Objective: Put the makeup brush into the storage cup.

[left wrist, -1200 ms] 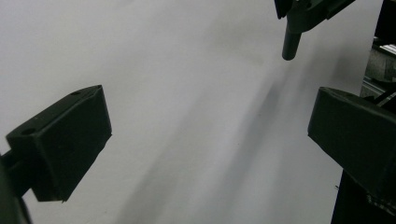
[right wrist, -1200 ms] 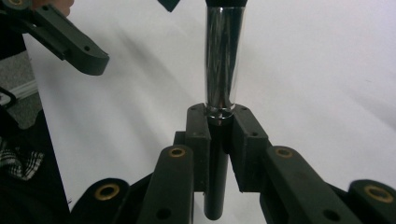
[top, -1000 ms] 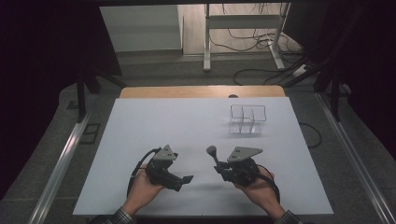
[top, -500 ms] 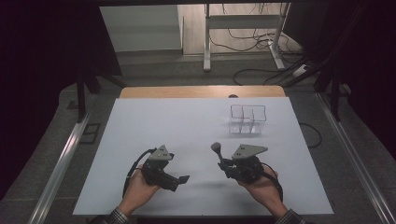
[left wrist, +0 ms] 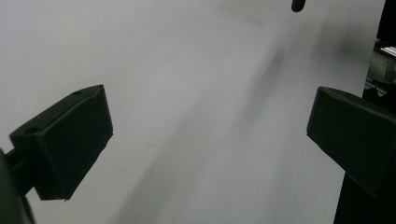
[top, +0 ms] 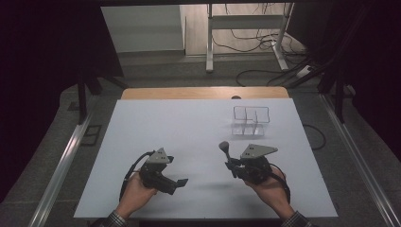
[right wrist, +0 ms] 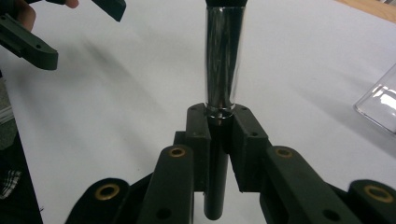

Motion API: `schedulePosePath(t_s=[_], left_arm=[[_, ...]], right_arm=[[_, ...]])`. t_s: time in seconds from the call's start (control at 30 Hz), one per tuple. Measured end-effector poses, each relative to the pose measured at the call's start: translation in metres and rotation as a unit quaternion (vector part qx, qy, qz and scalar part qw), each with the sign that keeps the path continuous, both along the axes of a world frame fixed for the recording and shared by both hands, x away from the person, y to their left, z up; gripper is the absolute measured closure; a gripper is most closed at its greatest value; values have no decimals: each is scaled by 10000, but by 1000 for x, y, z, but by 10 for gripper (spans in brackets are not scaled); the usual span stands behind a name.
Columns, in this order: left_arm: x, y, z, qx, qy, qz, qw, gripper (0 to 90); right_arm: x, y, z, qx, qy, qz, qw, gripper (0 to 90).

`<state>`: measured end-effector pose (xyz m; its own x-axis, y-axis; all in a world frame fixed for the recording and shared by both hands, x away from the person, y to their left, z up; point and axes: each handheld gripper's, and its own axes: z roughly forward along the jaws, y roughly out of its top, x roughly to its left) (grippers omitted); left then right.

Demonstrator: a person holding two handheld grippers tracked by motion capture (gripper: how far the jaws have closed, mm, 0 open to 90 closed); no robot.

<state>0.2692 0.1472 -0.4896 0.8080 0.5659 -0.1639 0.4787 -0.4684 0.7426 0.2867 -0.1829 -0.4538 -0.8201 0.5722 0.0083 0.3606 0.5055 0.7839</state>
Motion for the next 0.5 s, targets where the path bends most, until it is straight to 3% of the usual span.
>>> schedulePosePath(t_s=[0.27, 0.5], left_arm=[[-2, 7, -1, 28, -33, -50, 10000, 0], [-4, 12, -1, 46, -6, 83, 10000, 0]], right_arm=[[2, -5, 2, 53, -68, -90, 9999, 788], [4, -11, 4, 127, -78, -214, 9997, 788]])
